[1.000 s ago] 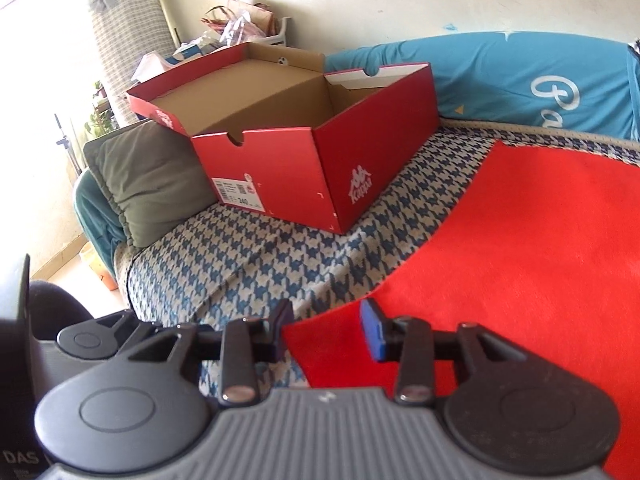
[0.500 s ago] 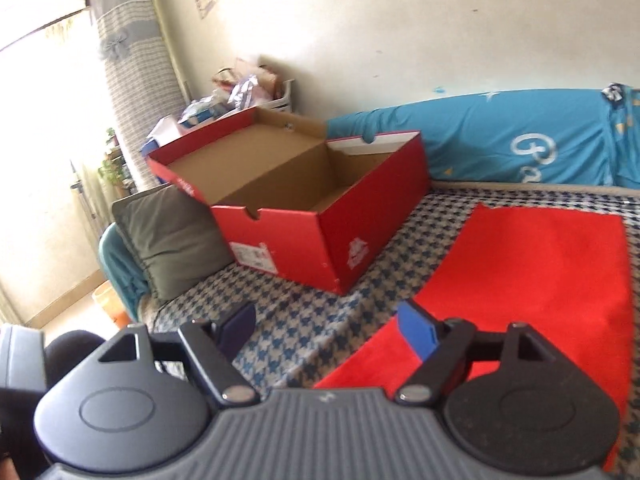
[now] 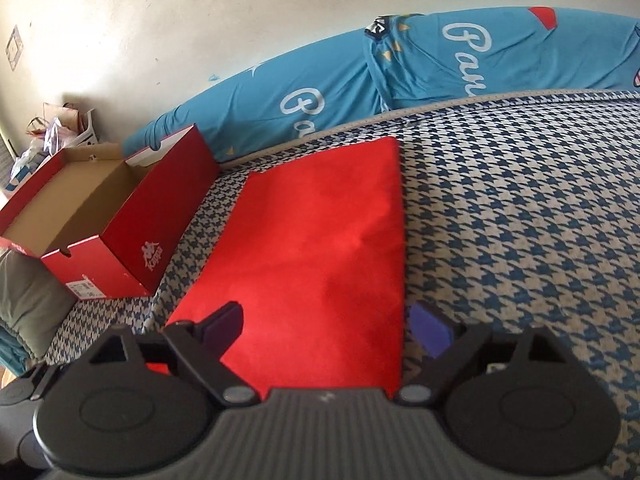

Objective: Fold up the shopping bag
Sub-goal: 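Withdraw the open right gripper from the folded red bag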

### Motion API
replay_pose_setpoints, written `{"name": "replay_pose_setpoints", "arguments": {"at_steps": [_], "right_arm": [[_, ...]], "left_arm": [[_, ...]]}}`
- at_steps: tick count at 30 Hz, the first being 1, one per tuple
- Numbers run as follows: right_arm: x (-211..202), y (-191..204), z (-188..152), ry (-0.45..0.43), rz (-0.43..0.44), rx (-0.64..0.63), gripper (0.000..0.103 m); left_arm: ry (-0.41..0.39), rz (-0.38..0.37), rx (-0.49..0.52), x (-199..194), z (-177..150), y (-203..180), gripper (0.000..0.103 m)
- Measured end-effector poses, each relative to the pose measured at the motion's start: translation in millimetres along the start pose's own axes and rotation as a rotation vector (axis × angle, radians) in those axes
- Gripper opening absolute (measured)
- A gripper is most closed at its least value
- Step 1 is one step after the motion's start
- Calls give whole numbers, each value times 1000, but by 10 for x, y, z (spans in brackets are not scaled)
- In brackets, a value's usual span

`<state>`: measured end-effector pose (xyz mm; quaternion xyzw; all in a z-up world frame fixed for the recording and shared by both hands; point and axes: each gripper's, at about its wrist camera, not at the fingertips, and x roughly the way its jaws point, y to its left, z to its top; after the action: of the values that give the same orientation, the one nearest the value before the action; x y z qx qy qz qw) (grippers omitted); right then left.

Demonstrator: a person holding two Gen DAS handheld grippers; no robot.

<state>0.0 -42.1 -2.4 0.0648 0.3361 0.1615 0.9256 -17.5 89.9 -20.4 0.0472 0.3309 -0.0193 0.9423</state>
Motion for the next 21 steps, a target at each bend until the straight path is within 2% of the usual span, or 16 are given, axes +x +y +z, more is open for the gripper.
{"name": "replay_pose_setpoints", "arguments": {"at_steps": [3, 7, 11, 17, 19, 21], "right_arm": [[-34, -151, -26, 10, -72, 33, 92], [-78, -352, -61, 24, -168, 77, 90], [117, -427, -210, 25, -210, 37, 84], [276, -367, -286, 83, -269, 9, 84], [286, -357, -310, 86, -276, -4, 84], [295, -346, -333, 89, -282, -16, 92]], "left_arm": [[20, -25, 7, 148, -7, -94, 103], [64, -14, 8, 245, -119, -130, 103], [72, -28, -26, 255, -185, -74, 103], [70, -16, -44, 198, -270, -22, 103], [74, -14, -51, 187, -282, -14, 103], [76, -12, -60, 178, -296, -6, 103]]}}
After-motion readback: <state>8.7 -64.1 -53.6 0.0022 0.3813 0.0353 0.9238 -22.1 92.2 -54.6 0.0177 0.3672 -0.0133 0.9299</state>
